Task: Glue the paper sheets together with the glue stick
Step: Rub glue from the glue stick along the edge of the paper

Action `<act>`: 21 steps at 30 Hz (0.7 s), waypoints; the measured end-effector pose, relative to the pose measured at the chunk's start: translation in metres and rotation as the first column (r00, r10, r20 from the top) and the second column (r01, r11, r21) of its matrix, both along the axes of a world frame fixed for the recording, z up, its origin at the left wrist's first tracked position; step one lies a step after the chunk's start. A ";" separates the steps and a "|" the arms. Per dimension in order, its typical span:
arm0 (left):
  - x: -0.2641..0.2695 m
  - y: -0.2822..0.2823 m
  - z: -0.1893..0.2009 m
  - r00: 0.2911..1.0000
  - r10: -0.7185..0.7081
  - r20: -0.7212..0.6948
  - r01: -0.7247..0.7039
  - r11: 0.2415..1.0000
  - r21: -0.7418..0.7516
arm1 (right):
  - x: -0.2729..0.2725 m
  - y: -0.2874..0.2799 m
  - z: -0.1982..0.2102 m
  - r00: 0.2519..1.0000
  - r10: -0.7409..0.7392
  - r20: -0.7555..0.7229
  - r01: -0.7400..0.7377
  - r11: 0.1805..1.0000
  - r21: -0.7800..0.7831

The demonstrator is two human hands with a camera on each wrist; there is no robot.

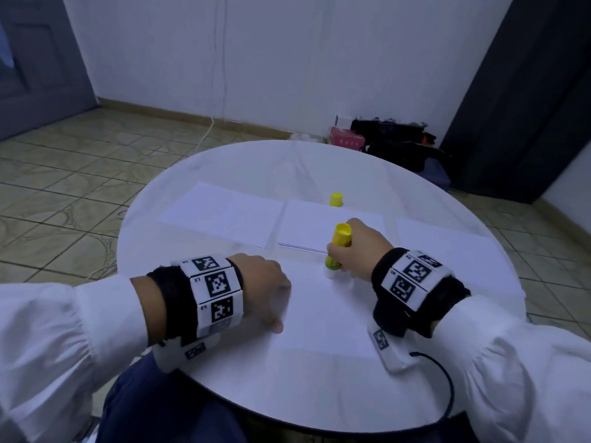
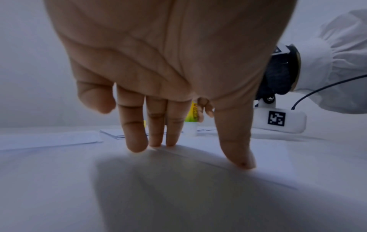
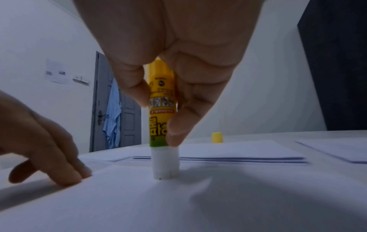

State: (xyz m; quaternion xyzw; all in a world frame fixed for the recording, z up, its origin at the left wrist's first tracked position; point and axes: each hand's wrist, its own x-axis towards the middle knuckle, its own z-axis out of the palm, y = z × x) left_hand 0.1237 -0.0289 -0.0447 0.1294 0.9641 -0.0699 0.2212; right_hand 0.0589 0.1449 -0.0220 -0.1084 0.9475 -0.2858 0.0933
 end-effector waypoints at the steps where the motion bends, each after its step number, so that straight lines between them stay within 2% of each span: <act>1: 0.000 0.000 0.001 1.000 0.004 -0.003 -0.004 1.000 0.001 | 0.000 0.011 0.000 1.000 -0.024 0.001 0.024 1.000 0.003; 7: -0.005 0.000 -0.002 0.997 -0.028 -0.070 0.026 0.999 -0.028 | -0.002 0.061 -0.001 0.991 -0.130 -0.006 0.130 0.991 0.024; 9: -0.005 -0.004 -0.006 0.996 -0.001 -0.092 0.001 1.000 -0.004 | -0.002 0.070 0.000 0.988 -0.152 -0.006 0.152 0.988 0.038; 13: -0.008 -0.012 -0.013 0.995 0.088 -0.043 -0.088 0.996 -0.003 | -0.001 0.070 0.005 0.985 -0.163 -0.051 0.166 0.984 0.059; 15: -0.010 -0.015 -0.015 0.990 0.142 -0.021 -0.142 0.990 -0.002 | 0.002 0.059 0.011 0.987 -0.123 -0.103 0.124 0.992 0.010; 18: -0.007 -0.016 -0.012 0.986 0.169 0.017 -0.169 0.986 -0.003 | 0.011 0.027 0.018 0.993 0.042 -0.107 -0.048 0.998 -0.048; 21: -0.002 -0.014 -0.008 0.985 0.170 0.022 -0.170 0.985 -0.012 | 0.020 -0.012 0.014 0.978 0.189 -0.092 -0.189 0.982 0.001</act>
